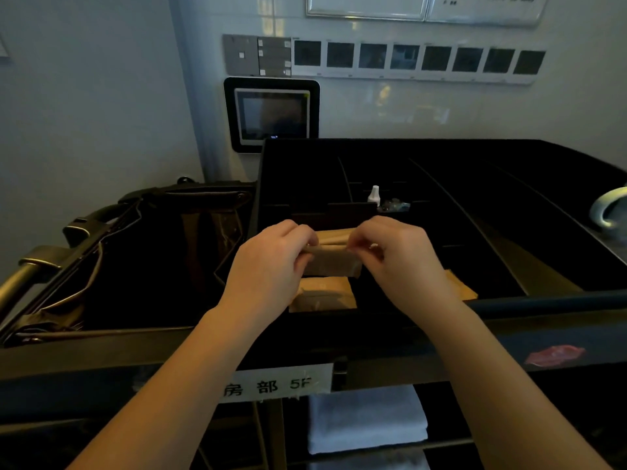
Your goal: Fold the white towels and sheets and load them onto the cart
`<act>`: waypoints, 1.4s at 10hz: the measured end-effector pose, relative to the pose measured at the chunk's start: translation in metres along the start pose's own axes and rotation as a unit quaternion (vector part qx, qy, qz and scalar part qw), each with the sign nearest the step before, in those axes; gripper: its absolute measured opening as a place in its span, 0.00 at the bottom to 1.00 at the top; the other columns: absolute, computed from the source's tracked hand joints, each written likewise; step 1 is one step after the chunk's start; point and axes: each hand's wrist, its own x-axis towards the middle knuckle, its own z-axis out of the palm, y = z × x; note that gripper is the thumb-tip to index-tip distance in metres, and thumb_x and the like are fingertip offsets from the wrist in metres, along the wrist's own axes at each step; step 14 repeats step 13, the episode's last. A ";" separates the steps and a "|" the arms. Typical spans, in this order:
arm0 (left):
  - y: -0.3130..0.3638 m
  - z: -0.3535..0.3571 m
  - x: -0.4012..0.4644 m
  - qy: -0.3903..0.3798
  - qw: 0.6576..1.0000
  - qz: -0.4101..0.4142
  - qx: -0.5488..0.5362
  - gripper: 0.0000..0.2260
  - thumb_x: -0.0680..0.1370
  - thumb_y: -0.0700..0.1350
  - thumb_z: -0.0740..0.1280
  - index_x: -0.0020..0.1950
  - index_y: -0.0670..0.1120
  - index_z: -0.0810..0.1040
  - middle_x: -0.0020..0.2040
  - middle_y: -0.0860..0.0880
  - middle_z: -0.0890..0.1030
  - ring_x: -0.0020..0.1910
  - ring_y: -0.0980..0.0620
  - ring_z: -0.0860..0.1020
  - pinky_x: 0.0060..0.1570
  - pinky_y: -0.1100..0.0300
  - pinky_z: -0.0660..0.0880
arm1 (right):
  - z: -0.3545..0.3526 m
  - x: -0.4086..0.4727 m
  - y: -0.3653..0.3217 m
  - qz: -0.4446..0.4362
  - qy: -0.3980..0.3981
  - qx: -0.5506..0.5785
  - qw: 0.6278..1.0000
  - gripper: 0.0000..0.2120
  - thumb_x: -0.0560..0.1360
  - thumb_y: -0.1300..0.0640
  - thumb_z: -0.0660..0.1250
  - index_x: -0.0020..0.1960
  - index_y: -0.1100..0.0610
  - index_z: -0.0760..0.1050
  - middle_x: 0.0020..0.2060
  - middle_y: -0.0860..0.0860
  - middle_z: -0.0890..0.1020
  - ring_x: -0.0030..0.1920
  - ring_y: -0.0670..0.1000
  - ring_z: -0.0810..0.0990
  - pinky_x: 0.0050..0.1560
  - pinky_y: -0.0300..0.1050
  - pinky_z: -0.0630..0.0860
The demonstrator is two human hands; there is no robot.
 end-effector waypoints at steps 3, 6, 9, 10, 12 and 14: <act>0.000 0.002 0.015 -0.152 0.986 -0.043 0.056 0.07 0.74 0.41 0.68 0.41 0.51 0.74 0.43 0.53 0.72 0.41 0.52 0.74 0.41 0.56 0.75 | 0.016 0.016 0.002 0.003 -0.158 -0.046 0.986 0.08 0.76 0.62 0.65 0.51 0.56 0.82 0.50 0.52 0.80 0.52 0.54 0.77 0.54 0.49 0.74; 0.002 0.008 0.017 -0.239 0.965 -0.025 0.106 0.08 0.75 0.44 0.68 0.40 0.56 0.74 0.45 0.54 0.76 0.46 0.52 0.76 0.47 0.53 0.77 | 0.021 0.015 0.017 0.030 -0.226 -0.031 0.973 0.08 0.74 0.64 0.66 0.48 0.55 0.83 0.47 0.52 0.83 0.50 0.52 0.79 0.53 0.47 0.74; 0.000 0.012 0.008 -0.229 0.969 -0.019 0.091 0.15 0.75 0.55 0.69 0.61 0.58 0.77 0.53 0.55 0.81 0.53 0.52 0.78 0.51 0.53 0.77 | 0.014 0.005 0.016 0.047 -0.235 -0.058 0.969 0.12 0.76 0.50 0.67 0.59 0.47 0.78 0.55 0.46 0.79 0.54 0.47 0.76 0.57 0.47 0.76; 0.006 0.012 0.005 -0.163 0.984 -0.020 0.072 0.19 0.75 0.61 0.65 0.64 0.57 0.76 0.55 0.55 0.81 0.54 0.53 0.78 0.52 0.55 0.77 | 0.006 -0.008 0.023 0.049 -0.160 -0.041 0.985 0.13 0.77 0.47 0.65 0.59 0.48 0.78 0.55 0.44 0.78 0.57 0.45 0.74 0.58 0.44 0.74; 0.040 0.011 0.004 -0.046 0.997 -0.026 0.054 0.23 0.76 0.63 0.55 0.63 0.53 0.78 0.54 0.56 0.81 0.52 0.55 0.79 0.46 0.59 0.76 | -0.014 -0.030 0.038 0.090 -0.057 -0.050 0.993 0.15 0.78 0.47 0.62 0.63 0.49 0.76 0.57 0.45 0.78 0.58 0.47 0.73 0.53 0.40 0.70; 0.050 0.017 0.000 -0.040 0.997 -0.047 0.053 0.26 0.76 0.64 0.53 0.65 0.52 0.76 0.57 0.55 0.80 0.55 0.55 0.77 0.50 0.58 0.75 | -0.020 -0.041 0.044 0.108 -0.010 -0.053 0.993 0.17 0.78 0.47 0.62 0.64 0.50 0.75 0.57 0.46 0.78 0.58 0.46 0.72 0.52 0.38 0.67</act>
